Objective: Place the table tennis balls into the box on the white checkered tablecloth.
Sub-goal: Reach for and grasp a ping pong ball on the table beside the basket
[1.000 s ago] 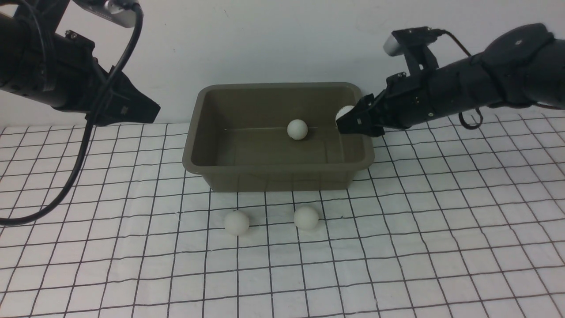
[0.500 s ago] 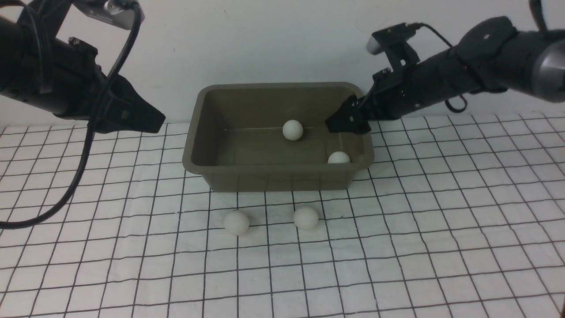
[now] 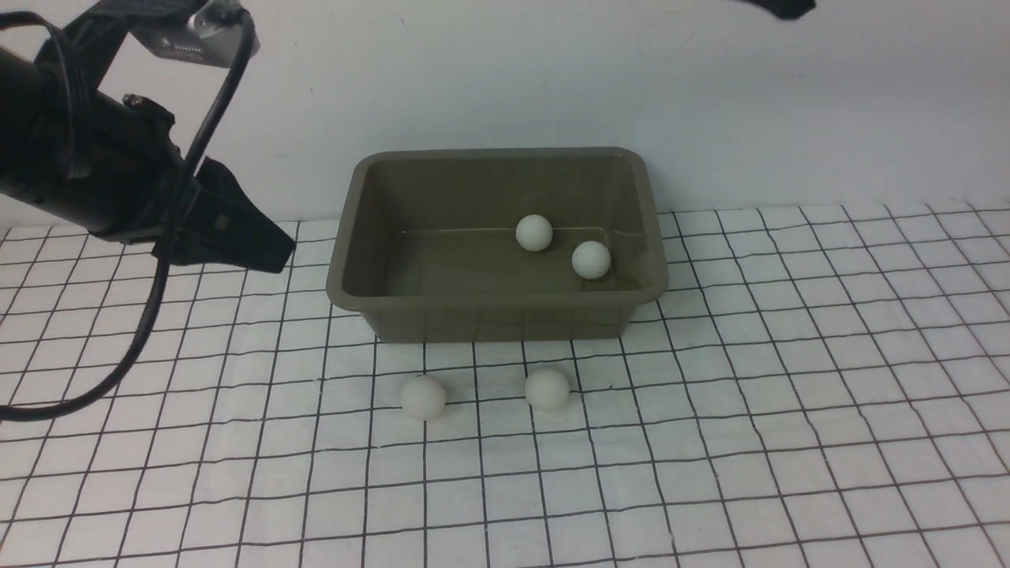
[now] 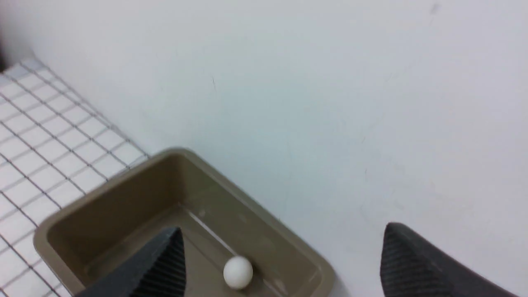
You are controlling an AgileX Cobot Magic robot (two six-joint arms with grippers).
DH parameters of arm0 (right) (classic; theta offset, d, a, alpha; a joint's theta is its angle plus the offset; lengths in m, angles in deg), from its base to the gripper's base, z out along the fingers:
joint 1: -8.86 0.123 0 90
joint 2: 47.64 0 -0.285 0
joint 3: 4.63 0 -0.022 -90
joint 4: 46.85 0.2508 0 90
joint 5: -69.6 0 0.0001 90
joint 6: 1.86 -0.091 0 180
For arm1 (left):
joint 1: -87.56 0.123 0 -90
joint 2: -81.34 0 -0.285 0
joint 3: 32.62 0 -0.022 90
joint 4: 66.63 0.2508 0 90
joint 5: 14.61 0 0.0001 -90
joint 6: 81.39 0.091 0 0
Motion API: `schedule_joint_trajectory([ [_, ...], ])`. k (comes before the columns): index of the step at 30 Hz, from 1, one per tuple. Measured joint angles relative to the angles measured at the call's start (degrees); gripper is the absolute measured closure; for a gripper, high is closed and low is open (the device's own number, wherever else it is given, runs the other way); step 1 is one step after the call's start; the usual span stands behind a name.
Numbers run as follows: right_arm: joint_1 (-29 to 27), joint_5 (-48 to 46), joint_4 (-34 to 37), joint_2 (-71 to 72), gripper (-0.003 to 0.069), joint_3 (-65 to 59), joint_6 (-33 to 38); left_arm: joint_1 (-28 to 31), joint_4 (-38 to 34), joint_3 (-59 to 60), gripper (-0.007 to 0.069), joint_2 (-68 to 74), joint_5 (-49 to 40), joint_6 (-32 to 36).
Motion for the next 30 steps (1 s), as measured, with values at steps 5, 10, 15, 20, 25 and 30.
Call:
schedule_joint_trajectory([
  [5,0.0,-1.2,0.0,4.5,0.0083,0.0,-0.8,-3.4,1.3,5.0,0.0304,0.0,1.2,-2.1],
  [10,0.0,-3.6,-0.3,6.9,0.0083,0.0,-1.1,-6.4,1.4,9.9,0.0304,0.0,4.6,-2.9],
  [15,0.0,-5.4,-0.3,7.7,0.0083,0.0,-1.5,-11.3,1.0,16.9,0.0304,0.0,12.1,-2.9],
  [20,0.0,-7.5,-0.4,7.7,0.0085,0.0,-2.2,-17.4,-0.8,25.8,0.0304,0.0,32.3,-2.9],
  [25,0.0,-8.0,-0.4,7.7,0.0085,0.0,-3.0,-20.3,-3.2,29.2,0.0304,1.8,47.3,-2.9],
  [30,0.0,-8.5,-0.4,7.7,0.0085,0.0,-3.5,-20.6,-4.5,29.2,0.0304,6.2,56.6,-2.8],
])
